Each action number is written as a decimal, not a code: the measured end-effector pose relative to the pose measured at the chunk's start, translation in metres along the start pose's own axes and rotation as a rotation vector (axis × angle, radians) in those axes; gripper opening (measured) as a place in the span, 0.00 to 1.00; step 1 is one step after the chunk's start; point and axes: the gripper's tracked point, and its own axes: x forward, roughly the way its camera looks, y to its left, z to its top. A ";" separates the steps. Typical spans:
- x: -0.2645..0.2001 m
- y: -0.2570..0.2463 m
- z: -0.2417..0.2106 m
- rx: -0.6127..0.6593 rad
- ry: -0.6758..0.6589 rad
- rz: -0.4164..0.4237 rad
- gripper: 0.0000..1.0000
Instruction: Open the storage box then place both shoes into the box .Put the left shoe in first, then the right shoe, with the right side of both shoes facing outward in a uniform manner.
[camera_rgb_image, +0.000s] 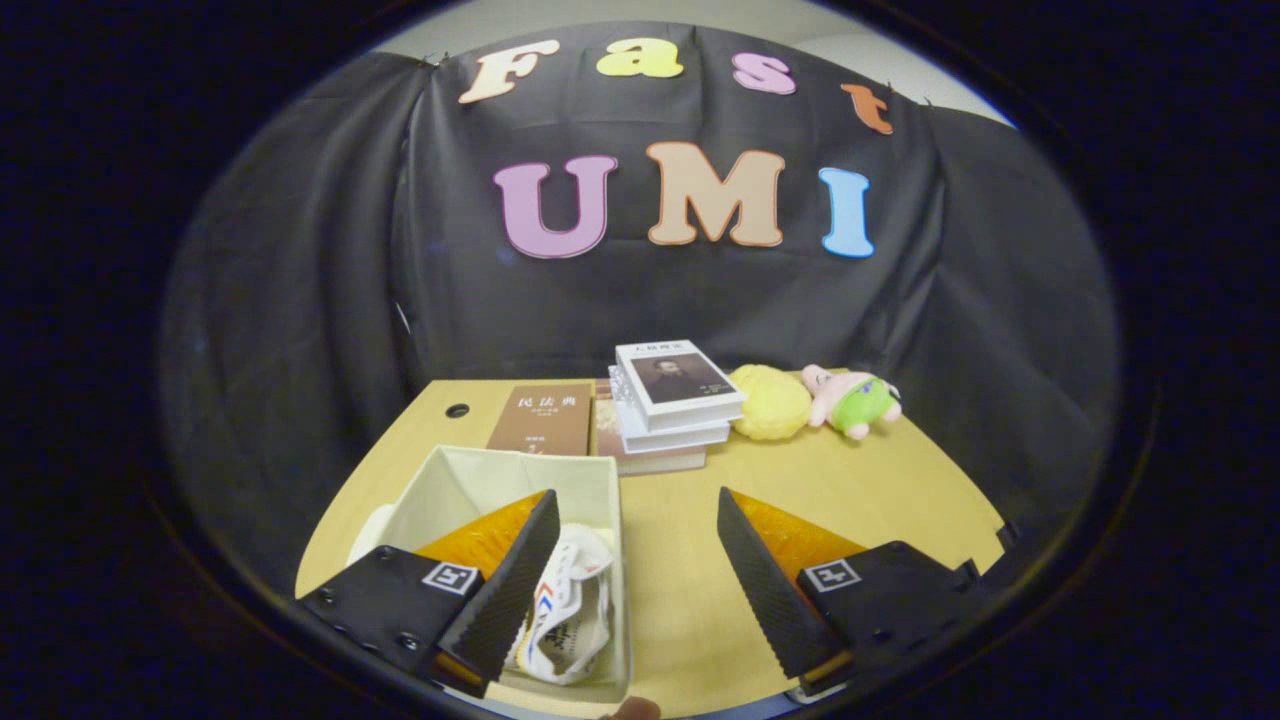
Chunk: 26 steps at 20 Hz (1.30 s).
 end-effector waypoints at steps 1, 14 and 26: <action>0.001 -0.012 0.001 -0.004 -0.021 -0.006 1.00; -0.017 -0.101 0.004 -0.009 -0.342 0.099 1.00; -0.014 -0.113 -0.021 -0.035 -0.296 0.076 1.00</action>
